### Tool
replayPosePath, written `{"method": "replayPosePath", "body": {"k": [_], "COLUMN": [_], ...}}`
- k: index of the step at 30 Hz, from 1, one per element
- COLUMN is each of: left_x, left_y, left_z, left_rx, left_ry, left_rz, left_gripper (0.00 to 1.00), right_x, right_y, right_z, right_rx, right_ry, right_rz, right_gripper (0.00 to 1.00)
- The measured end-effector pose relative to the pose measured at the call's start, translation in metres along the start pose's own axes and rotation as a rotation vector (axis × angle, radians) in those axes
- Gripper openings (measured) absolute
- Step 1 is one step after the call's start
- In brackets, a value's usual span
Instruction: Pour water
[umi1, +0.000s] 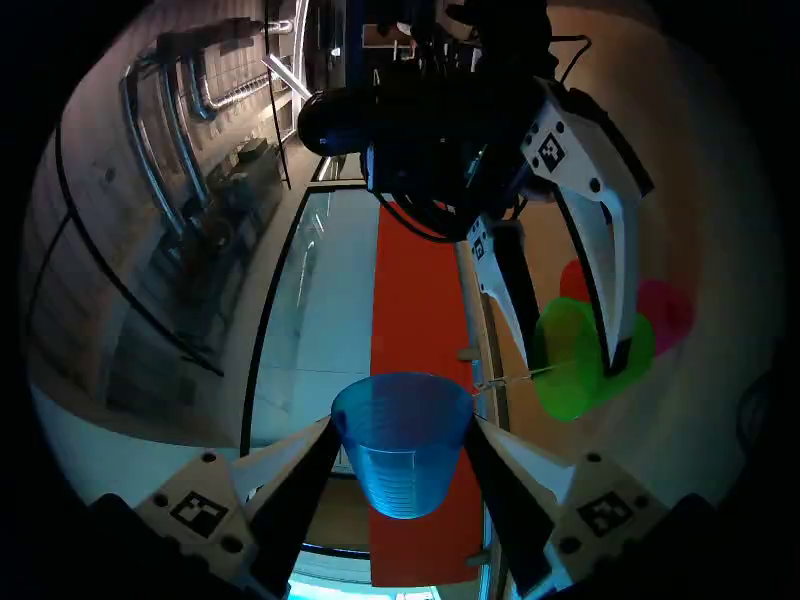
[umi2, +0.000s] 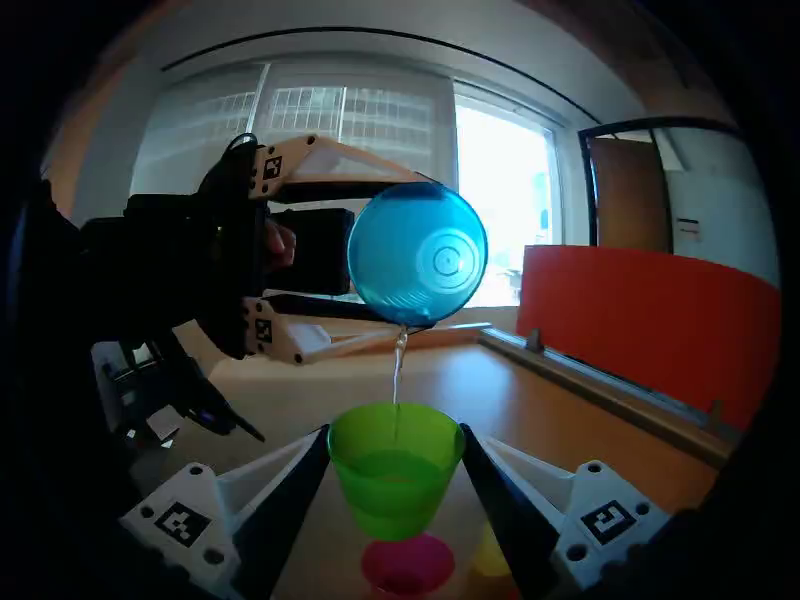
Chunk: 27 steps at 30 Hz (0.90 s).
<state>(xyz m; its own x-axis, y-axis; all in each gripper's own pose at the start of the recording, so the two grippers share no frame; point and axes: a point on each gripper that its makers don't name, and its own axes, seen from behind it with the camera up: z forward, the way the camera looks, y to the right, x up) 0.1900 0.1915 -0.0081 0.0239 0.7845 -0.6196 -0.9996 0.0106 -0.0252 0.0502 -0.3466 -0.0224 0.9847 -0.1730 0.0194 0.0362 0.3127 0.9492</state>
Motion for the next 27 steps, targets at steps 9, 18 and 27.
{"method": "replayPosePath", "body": {"k": [9, 18, 27], "left_x": [0.0022, 0.0003, -0.0014], "left_y": [0.0036, 0.0036, 0.0009], "left_z": [-0.0002, 0.0013, 0.003], "left_rx": [-0.003, -0.004, 0.006], "left_ry": [0.001, 0.0, 0.0], "left_rz": [0.003, 0.005, -0.008], "left_gripper": [0.85, 0.84, 0.85], "right_x": [-0.0014, -0.0015, 0.0001], "right_y": [0.0015, 0.0021, 0.0019], "right_z": [-0.0013, -0.0002, -0.0002], "right_rx": [-0.003, -0.002, -0.003], "right_ry": [0.0, 0.001, 0.002], "right_rz": [0.001, 0.001, 0.0], "right_gripper": [0.94, 0.94, 0.94]}}
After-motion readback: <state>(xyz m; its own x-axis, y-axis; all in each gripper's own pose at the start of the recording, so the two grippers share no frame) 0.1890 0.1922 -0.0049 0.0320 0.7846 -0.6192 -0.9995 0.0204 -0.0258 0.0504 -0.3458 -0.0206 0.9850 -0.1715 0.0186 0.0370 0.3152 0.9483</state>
